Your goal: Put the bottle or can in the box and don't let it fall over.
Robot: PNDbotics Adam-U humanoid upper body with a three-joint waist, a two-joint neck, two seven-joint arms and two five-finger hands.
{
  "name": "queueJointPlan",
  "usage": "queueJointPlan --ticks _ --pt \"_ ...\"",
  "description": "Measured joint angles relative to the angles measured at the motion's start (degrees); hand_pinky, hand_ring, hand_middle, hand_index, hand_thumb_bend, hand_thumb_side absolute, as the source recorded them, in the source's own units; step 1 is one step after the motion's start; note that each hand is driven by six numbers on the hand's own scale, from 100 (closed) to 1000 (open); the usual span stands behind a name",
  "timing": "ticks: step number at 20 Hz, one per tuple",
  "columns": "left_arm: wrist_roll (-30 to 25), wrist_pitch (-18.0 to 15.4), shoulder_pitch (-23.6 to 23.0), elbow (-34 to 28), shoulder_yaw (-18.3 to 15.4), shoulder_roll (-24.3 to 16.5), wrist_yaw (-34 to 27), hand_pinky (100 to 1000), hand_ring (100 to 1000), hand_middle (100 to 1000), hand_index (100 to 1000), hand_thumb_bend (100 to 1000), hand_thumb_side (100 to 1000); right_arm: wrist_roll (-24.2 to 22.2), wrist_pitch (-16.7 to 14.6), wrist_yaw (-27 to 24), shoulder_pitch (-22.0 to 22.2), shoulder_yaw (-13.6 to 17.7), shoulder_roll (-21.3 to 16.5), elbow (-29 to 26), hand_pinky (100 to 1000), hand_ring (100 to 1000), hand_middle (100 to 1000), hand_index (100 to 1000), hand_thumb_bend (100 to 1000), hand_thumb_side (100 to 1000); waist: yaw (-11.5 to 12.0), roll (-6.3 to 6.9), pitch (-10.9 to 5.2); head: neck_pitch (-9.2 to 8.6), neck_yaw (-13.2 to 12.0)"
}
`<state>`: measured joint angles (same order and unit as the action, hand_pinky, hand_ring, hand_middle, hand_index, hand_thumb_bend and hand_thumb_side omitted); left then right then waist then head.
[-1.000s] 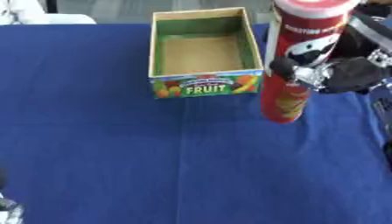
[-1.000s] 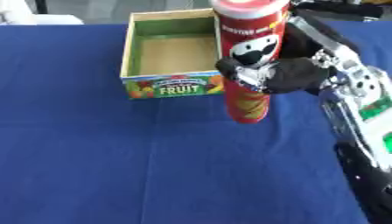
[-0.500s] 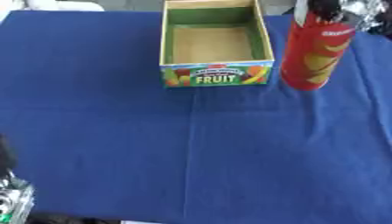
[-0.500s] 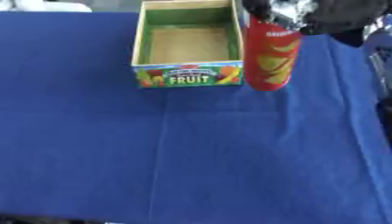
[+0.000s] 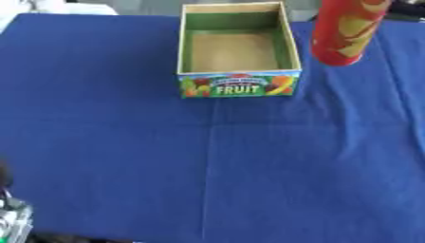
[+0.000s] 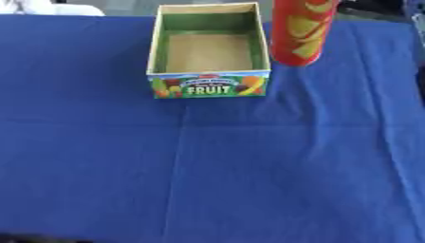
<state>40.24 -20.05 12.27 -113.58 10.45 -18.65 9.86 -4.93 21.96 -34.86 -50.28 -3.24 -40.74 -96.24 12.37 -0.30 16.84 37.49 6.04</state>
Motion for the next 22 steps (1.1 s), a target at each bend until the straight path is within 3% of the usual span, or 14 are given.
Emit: queueJointPlan --ticks 5,11,16,22 --pt "-0.48 -0.29 0.87 0.0 0.35 -0.21 -0.07 868 694 906 763 100 672 0.48 -3.49 1.17 -4.77 -0.4 0.0 7.32 1000 753 622 500 100 109 2.11 -0.23 1.42 -1.66 1.54" --pt "-0.96 -0.77 2.06 0.0 0.71 -0.39 -0.19 868 693 907 762 100 672 0.85 -7.44 1.78 -9.62 -0.8 0.17 15.4 1000 748 639 500 100 180 4.92 -0.6 3.2 -3.6 4.09" --pt "-1.29 -1.07 2.64 0.0 1.01 -0.39 -0.26 868 691 906 761 100 672 1.05 -10.34 1.86 -11.89 -1.06 0.85 20.37 1000 756 665 522 100 124 6.54 -0.78 4.08 -4.73 5.81" --pt "-1.71 -1.45 3.63 0.0 1.2 -0.32 -0.58 867 688 906 759 100 672 -0.06 -17.41 1.64 -12.35 -1.04 1.51 24.07 1000 758 667 531 100 100 8.34 -0.82 5.44 -6.21 7.46"
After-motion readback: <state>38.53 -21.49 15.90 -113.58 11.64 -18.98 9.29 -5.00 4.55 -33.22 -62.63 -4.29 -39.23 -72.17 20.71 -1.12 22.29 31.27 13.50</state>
